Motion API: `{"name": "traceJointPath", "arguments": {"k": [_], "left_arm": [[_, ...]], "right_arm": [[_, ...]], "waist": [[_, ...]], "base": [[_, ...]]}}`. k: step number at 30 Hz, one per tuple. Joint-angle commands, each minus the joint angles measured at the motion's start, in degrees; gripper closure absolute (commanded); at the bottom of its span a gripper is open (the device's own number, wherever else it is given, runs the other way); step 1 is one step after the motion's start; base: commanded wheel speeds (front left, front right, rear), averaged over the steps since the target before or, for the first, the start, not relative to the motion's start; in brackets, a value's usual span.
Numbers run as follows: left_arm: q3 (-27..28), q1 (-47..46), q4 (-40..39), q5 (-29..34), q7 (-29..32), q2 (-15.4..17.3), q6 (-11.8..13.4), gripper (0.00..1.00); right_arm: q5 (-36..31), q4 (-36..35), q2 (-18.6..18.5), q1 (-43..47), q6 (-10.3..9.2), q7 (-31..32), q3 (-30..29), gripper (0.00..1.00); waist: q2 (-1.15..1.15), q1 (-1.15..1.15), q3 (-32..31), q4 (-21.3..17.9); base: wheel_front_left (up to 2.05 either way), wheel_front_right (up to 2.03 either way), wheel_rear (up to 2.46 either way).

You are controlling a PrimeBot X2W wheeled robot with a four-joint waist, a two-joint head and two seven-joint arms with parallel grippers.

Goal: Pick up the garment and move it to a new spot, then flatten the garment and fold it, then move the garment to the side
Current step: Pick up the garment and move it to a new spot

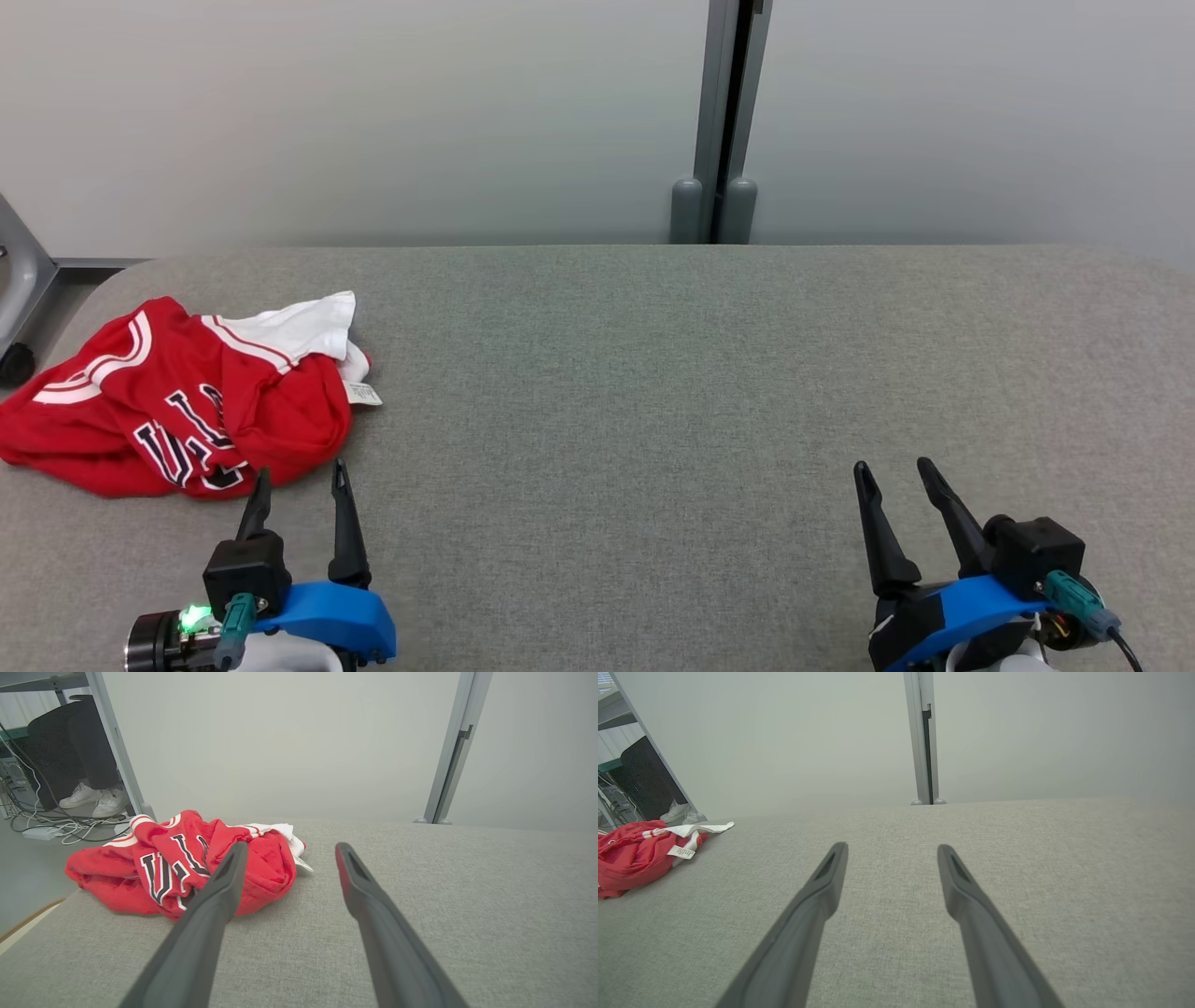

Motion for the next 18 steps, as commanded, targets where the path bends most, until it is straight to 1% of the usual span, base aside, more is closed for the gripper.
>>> {"name": "traceJointPath", "arguments": {"k": [1,9,18], "left_arm": [[0.2,-0.9,0.1,0.2,-0.3,0.1,0.1,0.00],[0.6,-0.5,-0.2,0.6,-0.3,0.1,0.6,0.00],[1.8,0.1,-0.7,0.4,-0.3,0.5,0.6,0.00]], "right_arm": [[-0.1,0.0,-0.3,-0.4,0.03,-0.2,0.0,0.00],[0.3,0.3,-0.3,-0.4,0.03,-0.2,1.1,0.00],[0.6,0.5,-0.3,-0.1,0.03,-0.2,2.2,0.00]], "waist": [[0.00,0.00,0.0,0.3],[0.00,0.00,-0.1,3.1],[0.00,0.00,-0.4,7.9]], "base": [[0.00,0.00,0.00],[0.00,0.00,0.00],[0.00,0.00,0.00]]}}
